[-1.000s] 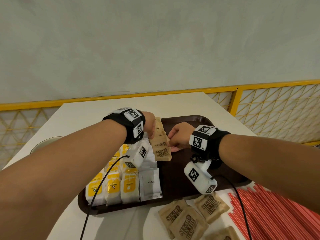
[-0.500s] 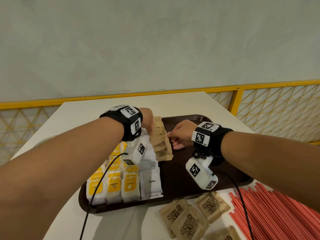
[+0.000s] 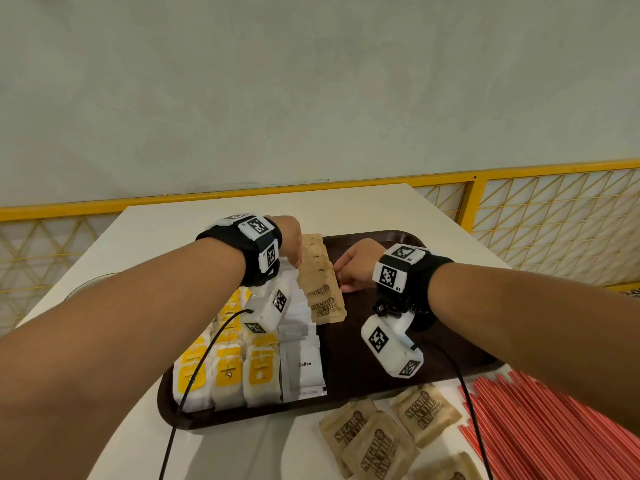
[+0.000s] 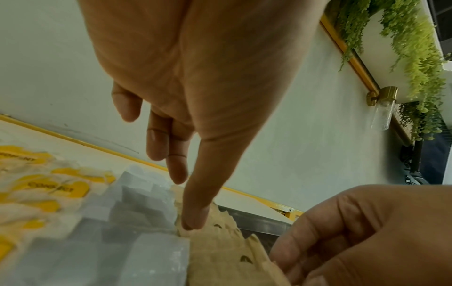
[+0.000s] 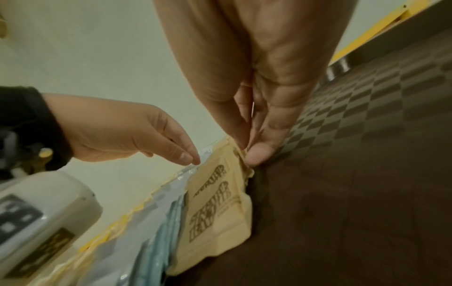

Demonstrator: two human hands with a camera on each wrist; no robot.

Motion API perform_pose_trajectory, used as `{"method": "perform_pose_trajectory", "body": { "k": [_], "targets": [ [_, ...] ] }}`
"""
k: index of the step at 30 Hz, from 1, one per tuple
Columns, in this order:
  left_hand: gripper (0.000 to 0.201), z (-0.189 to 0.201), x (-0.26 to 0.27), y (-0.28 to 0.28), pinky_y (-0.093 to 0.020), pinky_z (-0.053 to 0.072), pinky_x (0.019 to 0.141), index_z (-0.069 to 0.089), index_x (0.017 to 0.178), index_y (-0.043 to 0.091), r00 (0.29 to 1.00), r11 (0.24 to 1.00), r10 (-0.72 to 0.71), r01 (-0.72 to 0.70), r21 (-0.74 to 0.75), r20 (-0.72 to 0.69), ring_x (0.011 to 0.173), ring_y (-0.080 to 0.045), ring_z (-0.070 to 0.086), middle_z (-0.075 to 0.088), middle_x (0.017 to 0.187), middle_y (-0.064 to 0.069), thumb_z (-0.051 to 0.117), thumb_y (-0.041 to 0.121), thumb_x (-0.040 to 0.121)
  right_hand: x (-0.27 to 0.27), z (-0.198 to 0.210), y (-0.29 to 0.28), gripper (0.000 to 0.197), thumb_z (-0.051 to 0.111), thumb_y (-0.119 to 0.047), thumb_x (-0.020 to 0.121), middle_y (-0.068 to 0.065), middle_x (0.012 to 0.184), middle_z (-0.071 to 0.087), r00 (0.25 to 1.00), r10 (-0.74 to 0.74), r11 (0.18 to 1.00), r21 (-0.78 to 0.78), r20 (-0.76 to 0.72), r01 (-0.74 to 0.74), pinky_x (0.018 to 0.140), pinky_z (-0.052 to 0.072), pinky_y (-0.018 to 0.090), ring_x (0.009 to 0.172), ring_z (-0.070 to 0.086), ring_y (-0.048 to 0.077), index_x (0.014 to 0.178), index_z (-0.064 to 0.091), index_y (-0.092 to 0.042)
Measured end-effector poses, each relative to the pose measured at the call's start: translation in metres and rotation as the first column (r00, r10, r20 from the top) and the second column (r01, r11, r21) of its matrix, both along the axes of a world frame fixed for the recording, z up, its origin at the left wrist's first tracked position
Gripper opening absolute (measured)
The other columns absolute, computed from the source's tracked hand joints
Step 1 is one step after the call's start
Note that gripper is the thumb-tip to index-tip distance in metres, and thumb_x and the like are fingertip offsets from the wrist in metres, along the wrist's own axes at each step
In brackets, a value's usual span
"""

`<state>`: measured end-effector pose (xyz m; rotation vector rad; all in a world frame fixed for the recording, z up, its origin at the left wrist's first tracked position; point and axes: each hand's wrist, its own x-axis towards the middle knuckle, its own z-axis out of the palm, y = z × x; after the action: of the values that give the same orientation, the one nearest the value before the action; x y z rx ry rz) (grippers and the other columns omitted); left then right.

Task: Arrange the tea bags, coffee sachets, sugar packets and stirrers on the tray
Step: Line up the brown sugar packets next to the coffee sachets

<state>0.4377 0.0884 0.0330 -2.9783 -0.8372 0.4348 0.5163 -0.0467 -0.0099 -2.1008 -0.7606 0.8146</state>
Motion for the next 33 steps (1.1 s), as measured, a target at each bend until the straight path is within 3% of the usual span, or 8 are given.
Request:
{"method": "perform_pose_trajectory", "body": {
  "k": [2, 6, 11, 15, 18, 25, 29, 33],
  "targets": [
    [0.032, -0.003, 0.002, 0.003, -0.031, 0.045, 0.092, 0.068, 0.113, 0.008, 1.0, 0.999, -0.013, 0.013, -0.036, 0.013, 0.111, -0.022, 0.059, 0.067, 0.116, -0.006, 0.068, 0.026, 0.087, 0.0, 0.0, 0.001, 0.016, 0.063, 0.006, 0.081, 0.007, 0.082, 0.065, 1.0, 0.006, 1.0, 0.002, -0.002, -0.006, 0.064, 0.055, 0.02, 0.069, 0.065, 0.014, 0.084, 0.064, -0.01],
    [0.03, -0.005, -0.002, 0.003, -0.029, 0.045, 0.082, 0.071, 0.106, 0.008, 0.998, 0.993, -0.016, 0.023, -0.115, 0.062, 0.107, -0.023, 0.061, 0.069, 0.112, -0.007, 0.072, 0.025, 0.082, 0.0, 0.001, 0.0, 0.014, 0.061, 0.005, 0.083, 0.008, 0.076, 0.064, 1.0, -0.031, 0.999, 0.02, 0.002, 0.031, 0.059, 0.053, 0.021, 0.063, 0.063, 0.014, 0.081, 0.062, -0.009],
    [0.028, -0.008, -0.008, 0.004, -0.031, 0.047, 0.086, 0.073, 0.1, 0.01, 0.996, 0.986, 0.001, 0.013, -0.167, 0.086, 0.106, -0.023, 0.062, 0.07, 0.108, -0.006, 0.077, 0.025, 0.077, -0.012, 0.009, -0.014, 0.012, 0.067, -0.003, 0.085, 0.017, 0.081, 0.064, 0.998, 0.013, 0.997, -0.076, -0.069, -0.019, 0.077, 0.058, 0.036, 0.067, 0.06, 0.021, 0.077, 0.059, -0.002],
    [0.031, -0.01, -0.007, 0.0, -0.029, 0.045, 0.084, 0.071, 0.104, 0.01, 0.996, 0.987, -0.007, 0.022, -0.157, 0.094, 0.108, -0.022, 0.061, 0.069, 0.11, -0.006, 0.075, 0.026, 0.079, -0.025, 0.015, -0.026, 0.014, 0.069, 0.005, 0.081, 0.01, 0.065, 0.067, 0.992, 0.086, 0.987, -0.127, -0.091, -0.097, 0.07, 0.058, 0.032, 0.06, 0.062, 0.017, 0.076, 0.058, -0.002],
    [0.028, -0.011, -0.006, -0.004, -0.029, 0.045, 0.083, 0.072, 0.103, 0.011, 0.995, 0.987, -0.017, 0.033, -0.159, 0.095, 0.107, -0.022, 0.061, 0.069, 0.11, -0.005, 0.075, 0.025, 0.079, -0.029, 0.015, -0.026, 0.017, 0.063, 0.009, 0.084, 0.013, 0.074, 0.064, 0.993, 0.078, 0.99, -0.111, -0.092, -0.089, 0.072, 0.057, 0.032, 0.062, 0.061, 0.018, 0.075, 0.056, -0.003],
    [0.02, -0.013, -0.003, -0.007, -0.029, 0.047, 0.082, 0.073, 0.098, 0.014, 0.994, 0.989, -0.035, 0.049, -0.139, 0.103, 0.1, -0.019, 0.063, 0.071, 0.106, -0.002, 0.073, 0.023, 0.08, -0.029, 0.011, -0.024, 0.02, 0.062, 0.013, 0.083, 0.014, 0.075, 0.064, 0.993, 0.047, 0.998, -0.045, -0.109, -0.052, 0.061, 0.058, 0.028, 0.065, 0.063, 0.021, 0.074, 0.055, -0.003],
    [0.021, -0.012, 0.001, -0.006, -0.027, 0.044, 0.078, 0.073, 0.099, 0.013, 0.994, 0.991, -0.033, 0.046, -0.127, 0.105, 0.095, -0.017, 0.062, 0.071, 0.107, -0.002, 0.072, 0.022, 0.081, -0.026, 0.01, -0.022, 0.018, 0.062, 0.012, 0.083, 0.016, 0.078, 0.063, 0.99, 0.037, 0.997, -0.056, -0.136, -0.045, 0.064, 0.059, 0.031, 0.066, 0.064, 0.022, 0.075, 0.055, -0.002],
    [0.03, -0.011, 0.003, 0.006, -0.033, 0.05, 0.09, 0.07, 0.104, 0.011, 0.991, 0.999, 0.033, -0.029, -0.035, 0.13, 0.1, -0.022, 0.064, 0.069, 0.107, -0.003, 0.072, 0.032, 0.082, -0.023, 0.01, -0.018, 0.006, 0.062, 0.001, 0.088, 0.018, 0.081, 0.063, 0.994, 0.002, 0.997, -0.078, -0.109, -0.011, 0.071, 0.058, 0.033, 0.061, 0.06, 0.018, 0.082, 0.06, 0.002]
  ]
}}
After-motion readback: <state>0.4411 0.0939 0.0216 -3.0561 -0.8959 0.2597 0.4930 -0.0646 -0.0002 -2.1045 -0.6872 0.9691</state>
